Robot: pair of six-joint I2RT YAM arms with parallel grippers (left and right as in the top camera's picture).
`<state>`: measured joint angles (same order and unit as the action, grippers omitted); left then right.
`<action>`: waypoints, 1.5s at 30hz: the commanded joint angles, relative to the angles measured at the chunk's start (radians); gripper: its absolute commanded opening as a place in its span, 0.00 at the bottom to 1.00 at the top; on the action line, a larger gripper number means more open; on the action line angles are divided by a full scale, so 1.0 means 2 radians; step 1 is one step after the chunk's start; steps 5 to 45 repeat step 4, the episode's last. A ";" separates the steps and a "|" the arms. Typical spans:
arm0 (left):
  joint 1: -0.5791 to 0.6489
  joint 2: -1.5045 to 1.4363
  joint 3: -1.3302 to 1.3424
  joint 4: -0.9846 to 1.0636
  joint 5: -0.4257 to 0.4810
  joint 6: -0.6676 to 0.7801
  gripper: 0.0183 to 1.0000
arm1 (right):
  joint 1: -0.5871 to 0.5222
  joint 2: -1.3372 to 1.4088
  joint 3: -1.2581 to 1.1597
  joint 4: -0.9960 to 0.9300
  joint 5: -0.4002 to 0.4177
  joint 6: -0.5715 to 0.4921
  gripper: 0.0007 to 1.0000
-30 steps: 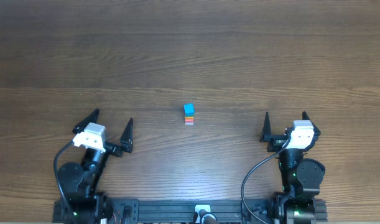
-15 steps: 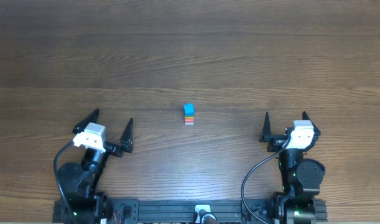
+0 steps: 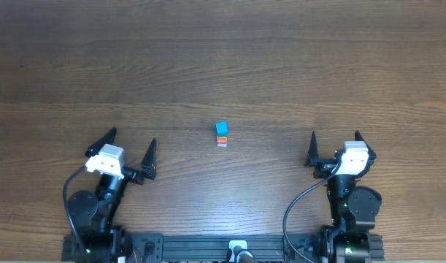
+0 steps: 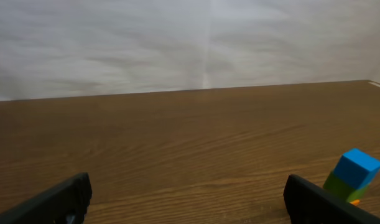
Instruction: Stack Cubes
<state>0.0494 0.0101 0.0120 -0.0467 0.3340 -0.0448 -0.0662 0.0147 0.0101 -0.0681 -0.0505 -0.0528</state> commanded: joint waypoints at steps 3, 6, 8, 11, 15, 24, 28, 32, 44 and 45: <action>0.003 -0.003 -0.003 0.001 0.005 0.007 1.00 | -0.004 -0.005 -0.002 -0.002 0.003 0.003 0.99; 0.003 -0.003 -0.003 0.001 0.005 0.007 1.00 | -0.004 -0.005 -0.002 -0.002 0.003 0.003 0.99; 0.003 -0.003 -0.003 0.001 0.005 0.007 1.00 | -0.004 -0.005 -0.002 -0.002 0.003 0.003 0.99; 0.003 -0.003 -0.003 0.001 0.005 0.007 1.00 | -0.004 -0.005 -0.002 -0.002 0.003 0.003 0.99; 0.003 -0.003 -0.003 0.001 0.005 0.007 1.00 | -0.004 -0.005 -0.002 -0.002 0.003 0.003 0.99; 0.003 -0.003 -0.003 0.001 0.005 0.007 1.00 | -0.004 -0.005 -0.002 -0.002 0.003 0.003 0.99; 0.003 -0.003 -0.003 0.001 0.005 0.007 1.00 | -0.004 -0.005 -0.002 -0.002 0.003 0.003 0.99; 0.003 -0.003 -0.003 0.001 0.005 0.007 1.00 | -0.004 -0.005 -0.002 -0.002 0.003 0.003 0.99; 0.003 -0.003 -0.003 0.001 0.005 0.007 1.00 | -0.004 -0.005 -0.002 -0.002 0.003 0.003 0.99; 0.003 -0.003 -0.003 0.001 0.005 0.007 1.00 | -0.004 -0.005 -0.002 -0.002 0.003 0.003 0.99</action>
